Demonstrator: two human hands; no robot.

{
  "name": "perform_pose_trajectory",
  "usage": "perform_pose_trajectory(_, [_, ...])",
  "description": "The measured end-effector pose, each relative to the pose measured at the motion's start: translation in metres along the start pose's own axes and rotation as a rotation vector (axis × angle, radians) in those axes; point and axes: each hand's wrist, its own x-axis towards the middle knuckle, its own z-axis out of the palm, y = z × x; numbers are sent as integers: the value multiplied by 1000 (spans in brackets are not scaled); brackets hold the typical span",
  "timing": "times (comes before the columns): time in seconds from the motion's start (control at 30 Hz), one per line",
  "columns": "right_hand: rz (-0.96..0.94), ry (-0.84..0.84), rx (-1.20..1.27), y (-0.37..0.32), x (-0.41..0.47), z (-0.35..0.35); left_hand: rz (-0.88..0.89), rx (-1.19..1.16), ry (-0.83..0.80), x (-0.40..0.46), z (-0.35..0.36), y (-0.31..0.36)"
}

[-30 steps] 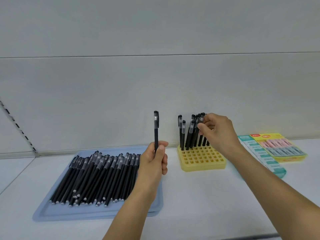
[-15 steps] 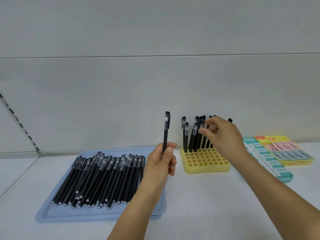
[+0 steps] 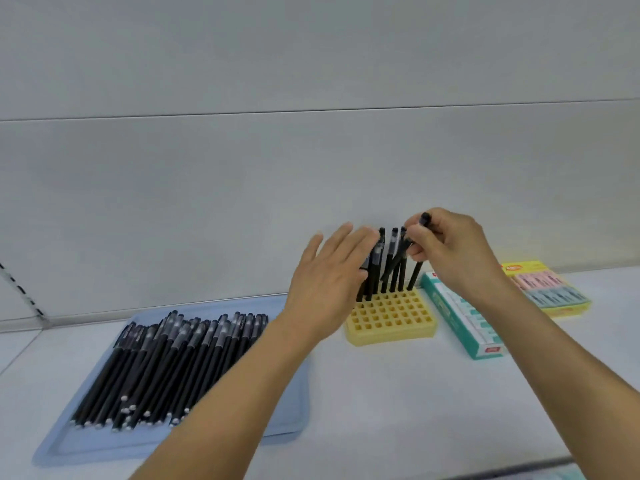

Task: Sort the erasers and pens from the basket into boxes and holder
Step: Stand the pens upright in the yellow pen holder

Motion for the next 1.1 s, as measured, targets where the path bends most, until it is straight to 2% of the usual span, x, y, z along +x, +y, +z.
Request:
perform_pose_trajectory(0.07, [8,-51,-93,11,2,4,55,110,-165,8,5,-7])
perform_pose_trajectory(0.13, [3,-77,-124,19,4,9,68,173,-214,13,5,-12])
perform_pose_trajectory(0.5, [21,-163,-232,27,15,26,35,78,-201,12,0,-10])
perform_pose_trajectory(0.6, [53,-225,-309,26,15,31,26,62,-212,11,0,-11])
perform_pose_trajectory(0.7, [91,-217,-322,27,15,34,7,15,-201,9,-1,-9])
perform_pose_trajectory(0.77, [52,-149,-490,23,9,32,-47,-70,-152,1,-6,-7])
perform_pose_trajectory(0.8, [24,-60,-576,20,3,30,-88,-126,-112,-7,-9,-6])
perform_pose_trajectory(0.83, [-9,44,-601,14,-6,31,-131,-176,-71,-18,-12,-5])
perform_pose_trajectory(0.9, [-91,171,-485,-7,-28,39,-226,-223,-23,-47,-19,-8])
perform_pose_trajectory(0.97, [-118,51,-413,-24,-47,60,-348,-205,-8,-80,-26,-22])
perform_pose_trajectory(1.07, [-86,-346,-486,-36,-68,106,-586,-115,2,-127,-44,-58])
perform_pose_trajectory(1.1, [-87,-427,-501,-40,-71,120,-664,-54,-9,-139,-52,-71])
